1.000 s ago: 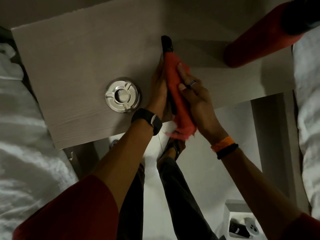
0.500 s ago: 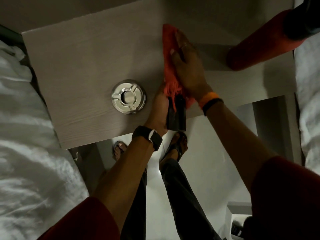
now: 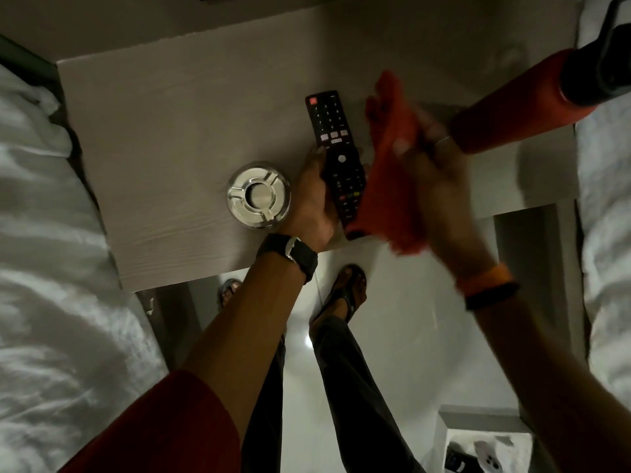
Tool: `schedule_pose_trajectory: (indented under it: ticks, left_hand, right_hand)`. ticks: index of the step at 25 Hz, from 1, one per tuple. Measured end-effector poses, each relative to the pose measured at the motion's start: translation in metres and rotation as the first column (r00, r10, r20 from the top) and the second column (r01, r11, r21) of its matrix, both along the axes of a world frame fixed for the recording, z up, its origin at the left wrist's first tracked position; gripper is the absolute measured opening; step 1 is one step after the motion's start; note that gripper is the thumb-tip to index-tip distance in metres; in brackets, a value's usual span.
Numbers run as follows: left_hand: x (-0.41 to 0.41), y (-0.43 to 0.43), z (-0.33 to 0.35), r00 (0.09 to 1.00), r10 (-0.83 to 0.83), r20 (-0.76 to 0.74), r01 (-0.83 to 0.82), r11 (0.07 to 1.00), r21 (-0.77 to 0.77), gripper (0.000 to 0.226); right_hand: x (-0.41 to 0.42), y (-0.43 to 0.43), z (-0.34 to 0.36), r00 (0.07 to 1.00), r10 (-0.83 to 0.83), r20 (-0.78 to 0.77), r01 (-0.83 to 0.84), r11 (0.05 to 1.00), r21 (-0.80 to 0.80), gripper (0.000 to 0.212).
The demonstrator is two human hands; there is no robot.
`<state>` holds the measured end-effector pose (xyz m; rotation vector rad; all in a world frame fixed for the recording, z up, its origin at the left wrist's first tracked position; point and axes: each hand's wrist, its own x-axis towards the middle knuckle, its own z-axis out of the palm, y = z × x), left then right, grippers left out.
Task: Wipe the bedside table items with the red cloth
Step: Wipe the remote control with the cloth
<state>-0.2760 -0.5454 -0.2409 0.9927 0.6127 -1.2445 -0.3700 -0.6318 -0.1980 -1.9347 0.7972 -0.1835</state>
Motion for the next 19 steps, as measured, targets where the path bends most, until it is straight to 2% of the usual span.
schedule_pose_trajectory:
  ticks: [1, 3, 5, 9, 11, 13, 15, 17, 18, 19]
  left_hand:
    - [-0.002, -0.001, 0.001, 0.999, -0.011, -0.052, 0.013, 1.000, 0.026, 0.054]
    - [-0.010, -0.001, 0.003, 0.998, 0.000, -0.061, 0.005, 0.997, 0.077, 0.045]
    - [-0.016, 0.002, -0.002, 0.999, 0.014, -0.036, -0.012, 0.997, 0.071, 0.038]
    - [-0.016, 0.011, -0.012, 0.998, -0.026, 0.051, 0.026, 1.000, 0.004, 0.036]
    - [-0.019, 0.015, -0.017, 0.979, -0.117, 0.169, 0.110, 0.993, 0.049, 0.033]
    - [-0.022, 0.013, -0.021, 0.942, -0.173, 0.286, 0.132, 0.979, 0.157, 0.028]
    - [-0.017, 0.010, -0.024, 0.877, -0.192, 0.441, 0.059, 0.953, 0.298, 0.019]
    - [-0.007, 0.008, -0.028, 0.774, -0.254, 0.581, 0.011, 0.921, 0.389, 0.018]
    - [-0.003, 0.008, -0.029, 0.731, -0.284, 0.620, 0.006, 0.912, 0.411, 0.021]
    - [-0.001, 0.007, -0.031, 0.700, -0.315, 0.641, 0.009, 0.901, 0.433, 0.022]
  right_hand:
    - [-0.004, 0.013, -0.008, 0.998, 0.038, -0.050, -0.038, 0.999, -0.004, 0.048]
    - [-0.011, 0.030, -0.034, 0.972, 0.138, -0.190, -0.174, 0.967, -0.189, 0.048]
    - [0.005, 0.028, -0.052, 0.970, 0.139, -0.199, -0.195, 0.935, -0.297, 0.045]
    - [0.056, -0.029, -0.076, 0.957, 0.158, -0.245, -0.230, 0.924, -0.306, 0.041]
    - [0.071, -0.051, -0.075, 0.984, 0.066, -0.166, -0.098, 0.977, -0.189, 0.037]
    - [0.067, -0.068, -0.067, 0.989, -0.144, -0.018, 0.143, 0.988, -0.066, 0.032]
    - [0.053, -0.082, -0.067, 0.966, -0.250, 0.065, 0.255, 0.963, -0.084, 0.033]
    - [0.044, -0.081, -0.075, 0.990, -0.137, -0.012, 0.134, 0.977, -0.164, 0.038]
    - [0.043, -0.076, -0.082, 0.990, -0.009, -0.139, -0.022, 0.975, -0.220, 0.041]
    - [0.040, -0.067, -0.091, 0.946, 0.145, -0.290, -0.228, 0.934, -0.276, 0.044]
